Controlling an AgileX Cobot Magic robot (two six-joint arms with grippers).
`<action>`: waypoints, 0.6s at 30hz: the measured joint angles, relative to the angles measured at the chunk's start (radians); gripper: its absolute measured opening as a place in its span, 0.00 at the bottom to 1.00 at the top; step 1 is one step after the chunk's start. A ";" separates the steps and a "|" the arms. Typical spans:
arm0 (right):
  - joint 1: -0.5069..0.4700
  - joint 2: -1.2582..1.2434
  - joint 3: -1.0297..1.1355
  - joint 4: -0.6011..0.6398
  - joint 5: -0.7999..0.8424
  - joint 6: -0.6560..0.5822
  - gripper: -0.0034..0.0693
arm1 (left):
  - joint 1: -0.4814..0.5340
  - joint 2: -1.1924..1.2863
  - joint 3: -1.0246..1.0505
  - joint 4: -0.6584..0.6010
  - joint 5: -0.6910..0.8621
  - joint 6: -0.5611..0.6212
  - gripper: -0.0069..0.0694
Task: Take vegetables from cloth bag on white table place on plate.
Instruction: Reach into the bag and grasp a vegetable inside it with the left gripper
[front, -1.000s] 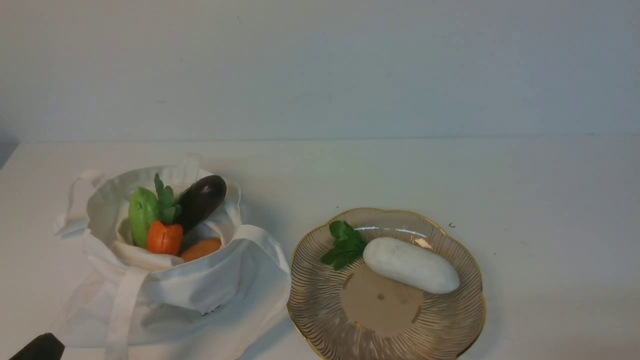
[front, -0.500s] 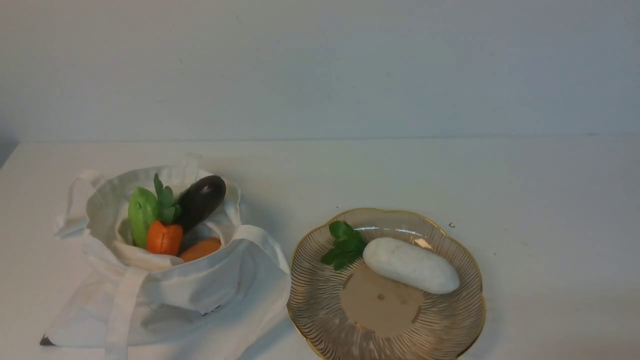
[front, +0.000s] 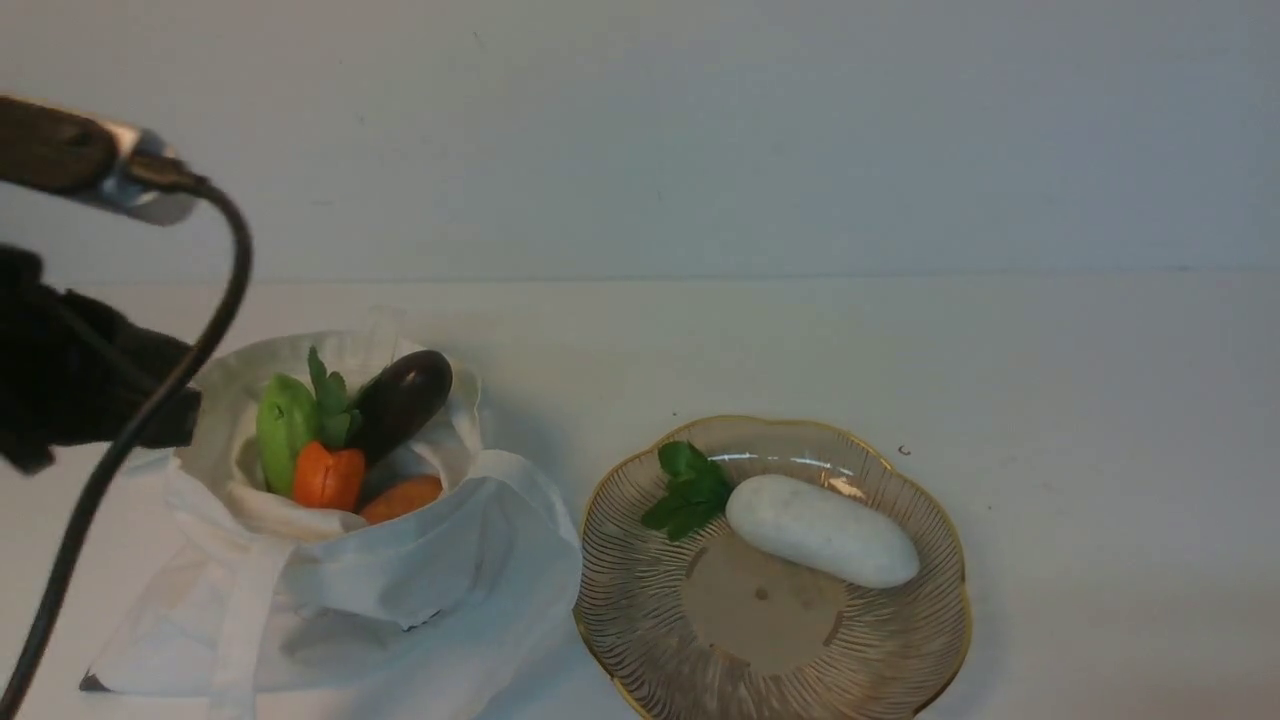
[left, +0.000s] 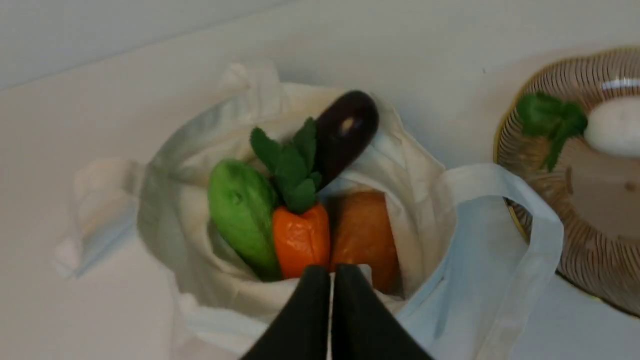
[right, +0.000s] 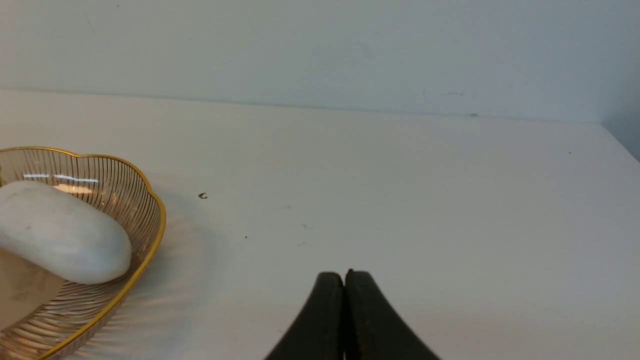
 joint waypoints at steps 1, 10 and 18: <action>0.000 0.000 0.000 0.000 0.000 0.000 0.03 | 0.000 0.071 -0.041 -0.042 0.021 0.072 0.08; 0.000 0.000 0.000 0.000 0.000 0.000 0.03 | -0.044 0.353 -0.138 -0.233 -0.041 0.410 0.24; 0.000 0.000 0.000 0.000 0.000 0.000 0.03 | -0.114 0.485 -0.138 -0.224 -0.229 0.469 0.65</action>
